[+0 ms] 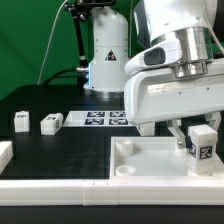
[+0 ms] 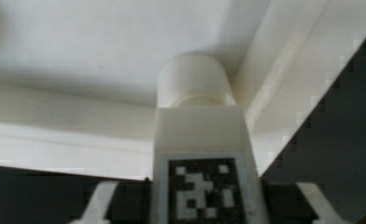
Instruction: Assemble one leg
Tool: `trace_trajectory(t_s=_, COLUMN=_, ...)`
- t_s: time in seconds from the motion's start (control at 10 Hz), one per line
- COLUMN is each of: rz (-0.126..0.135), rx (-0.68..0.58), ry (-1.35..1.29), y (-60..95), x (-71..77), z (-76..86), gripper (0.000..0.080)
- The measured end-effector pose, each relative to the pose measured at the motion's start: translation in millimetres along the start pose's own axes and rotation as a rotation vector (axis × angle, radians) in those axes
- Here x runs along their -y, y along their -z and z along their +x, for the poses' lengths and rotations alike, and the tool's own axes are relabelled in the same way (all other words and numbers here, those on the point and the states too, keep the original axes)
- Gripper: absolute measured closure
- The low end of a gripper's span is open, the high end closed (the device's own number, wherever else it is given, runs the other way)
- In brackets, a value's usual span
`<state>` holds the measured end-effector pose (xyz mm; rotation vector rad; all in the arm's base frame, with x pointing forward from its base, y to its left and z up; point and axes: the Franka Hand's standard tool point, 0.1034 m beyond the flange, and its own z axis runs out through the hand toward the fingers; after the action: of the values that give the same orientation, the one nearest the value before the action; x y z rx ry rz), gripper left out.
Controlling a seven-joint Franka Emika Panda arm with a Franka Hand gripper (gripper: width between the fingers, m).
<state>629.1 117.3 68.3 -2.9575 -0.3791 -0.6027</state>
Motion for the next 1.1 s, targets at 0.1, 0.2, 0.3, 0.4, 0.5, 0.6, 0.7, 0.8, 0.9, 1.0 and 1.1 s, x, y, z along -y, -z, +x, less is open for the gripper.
trace_trajectory(t_s=0.1, rz=0.000, rx=0.000, ry=0.000, y=0.1, x=-0.1, z=0.1, gripper=0.0509)
trace_trajectory(t_s=0.2, rz=0.000, rx=0.000, ry=0.000, y=0.0, x=-0.1, z=0.0, gripper=0.0509)
trace_trajectory(t_s=0.3, rz=0.000, rx=0.000, ry=0.000, y=-0.1, x=-0.1, z=-0.1, gripper=0.0338)
trace_trajectory(t_s=0.4, rz=0.000, rx=0.000, ry=0.000, y=-0.1, x=-0.1, z=-0.1, gripper=0.0218)
trace_trajectory(t_s=0.5, rz=0.000, rx=0.000, ry=0.000, y=-0.1, x=-0.1, z=-0.2, gripper=0.0218)
trace_trajectory(t_s=0.6, rz=0.000, rx=0.001, ry=0.000, y=-0.1, x=-0.1, z=-0.2, gripper=0.0163)
trace_trajectory(t_s=0.7, rz=0.000, rx=0.001, ry=0.000, y=-0.1, x=-0.1, z=-0.2, gripper=0.0163)
trace_trajectory(t_s=0.8, rz=0.000, rx=0.000, ry=0.000, y=-0.1, x=-0.1, z=-0.2, gripper=0.0152)
trace_trajectory(t_s=0.9, rz=0.000, rx=0.001, ry=0.000, y=-0.1, x=-0.1, z=-0.2, gripper=0.0150)
trace_trajectory(t_s=1.0, rz=0.000, rx=0.000, ry=0.000, y=-0.1, x=-0.1, z=-0.2, gripper=0.0150)
trace_trajectory(t_s=1.1, rz=0.000, rx=-0.001, ry=-0.014, y=3.5, x=0.1, z=0.9, gripper=0.0150)
